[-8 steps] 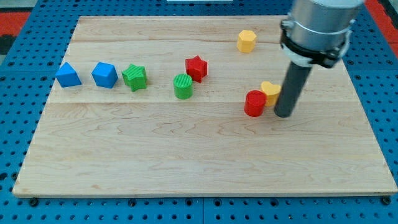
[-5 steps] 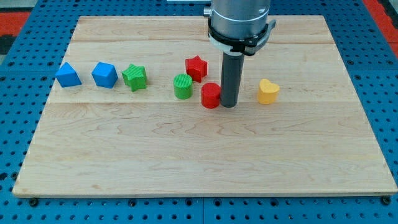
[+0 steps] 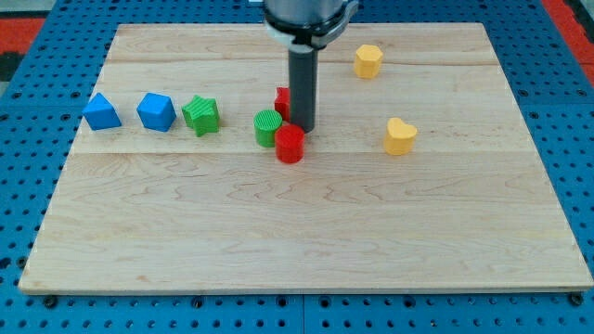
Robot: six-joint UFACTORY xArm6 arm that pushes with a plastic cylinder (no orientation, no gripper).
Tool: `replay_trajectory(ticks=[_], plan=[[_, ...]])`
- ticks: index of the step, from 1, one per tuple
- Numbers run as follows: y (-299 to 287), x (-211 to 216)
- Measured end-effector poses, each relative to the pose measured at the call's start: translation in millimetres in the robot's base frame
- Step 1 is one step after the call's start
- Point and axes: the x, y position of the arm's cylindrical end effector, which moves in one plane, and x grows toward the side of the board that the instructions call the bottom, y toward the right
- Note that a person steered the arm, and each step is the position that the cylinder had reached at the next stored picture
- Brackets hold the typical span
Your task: Place the circles below the red star
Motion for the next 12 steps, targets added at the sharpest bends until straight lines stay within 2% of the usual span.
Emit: replay_trajectory(ticks=[1,2,5,8,9,11,12], plan=[[-8.8,31.4],[-42.4,37.1],[-64.8,-17.0],[-51.4,-17.1],[-48.2,0.4],[-1.8,9.9],[12.9,44.2]])
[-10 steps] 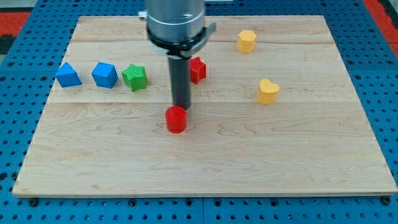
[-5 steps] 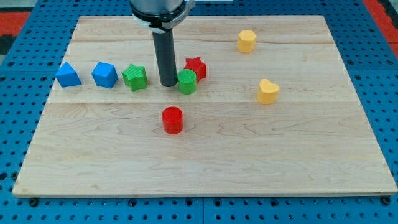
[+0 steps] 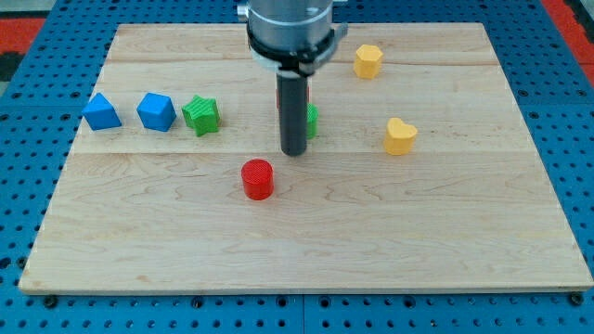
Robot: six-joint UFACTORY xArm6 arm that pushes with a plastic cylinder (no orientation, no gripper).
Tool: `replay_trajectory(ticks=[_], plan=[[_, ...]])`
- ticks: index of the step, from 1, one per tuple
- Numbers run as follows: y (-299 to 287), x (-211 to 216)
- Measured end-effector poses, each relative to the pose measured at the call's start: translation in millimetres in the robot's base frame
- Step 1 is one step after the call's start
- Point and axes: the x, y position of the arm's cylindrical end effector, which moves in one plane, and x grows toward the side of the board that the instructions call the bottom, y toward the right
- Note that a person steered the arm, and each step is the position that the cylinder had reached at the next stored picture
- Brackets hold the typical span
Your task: Place the circles below the red star
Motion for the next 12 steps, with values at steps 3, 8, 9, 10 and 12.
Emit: replay_trajectory(ticks=[3,8,9,10,12], plan=[[-63.3,36.0],[55.2,-22.6],[61.0,-63.1],[44.5,-80.6],[-2.4,-72.3]])
